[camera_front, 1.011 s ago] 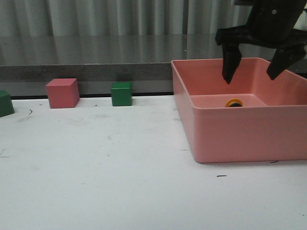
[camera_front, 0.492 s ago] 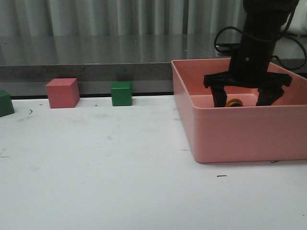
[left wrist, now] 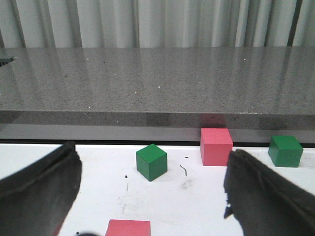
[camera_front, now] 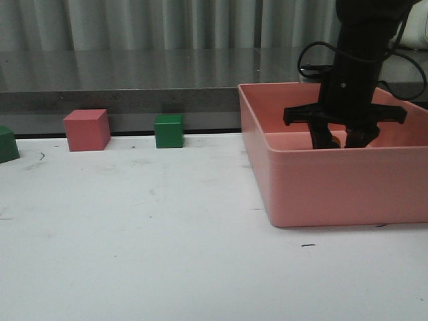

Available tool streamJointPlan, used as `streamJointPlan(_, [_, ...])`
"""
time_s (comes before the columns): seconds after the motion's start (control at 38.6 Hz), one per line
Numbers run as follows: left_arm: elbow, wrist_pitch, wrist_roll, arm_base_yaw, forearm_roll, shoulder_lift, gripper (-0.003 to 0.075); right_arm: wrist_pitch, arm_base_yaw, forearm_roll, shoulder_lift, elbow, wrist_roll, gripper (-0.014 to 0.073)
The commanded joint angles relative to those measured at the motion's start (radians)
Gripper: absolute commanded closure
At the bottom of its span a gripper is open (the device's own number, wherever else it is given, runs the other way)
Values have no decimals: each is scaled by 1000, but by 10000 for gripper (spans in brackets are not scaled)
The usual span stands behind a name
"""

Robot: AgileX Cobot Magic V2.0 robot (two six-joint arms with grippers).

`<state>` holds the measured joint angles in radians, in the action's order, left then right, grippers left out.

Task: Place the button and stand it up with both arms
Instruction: 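Close the right gripper on the button and lift it out, then carry the button toward the red cube and lower it to the table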

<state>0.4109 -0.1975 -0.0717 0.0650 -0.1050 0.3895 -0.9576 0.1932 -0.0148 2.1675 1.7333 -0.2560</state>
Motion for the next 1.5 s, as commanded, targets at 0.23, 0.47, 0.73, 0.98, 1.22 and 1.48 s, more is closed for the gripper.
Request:
streamJointPlan(0.23, [38,82,-5,-5,0,13,155,-83,6,5,-165,152,-2,318])
streamJointPlan(0.47, [38,82,-5,-5,0,13,155,-88,116,22,-287,196,-1,318])
streamJointPlan(0.73, [38,82,-5,-5,0,13,155,-53,324,63,-294,255,-1,321])
streamJointPlan(0.98, [38,82,-5,-5,0,13,156,-100,507,105,-140,443,-2,321])
streamJointPlan(1.22, [38,82,-5,-5,0,13,156,-191,582,181,48,652,-18,321])
streamJointPlan(1.48, [38,82,-5,-5,0,13,156,-279,579,110,183,696,-124,321])
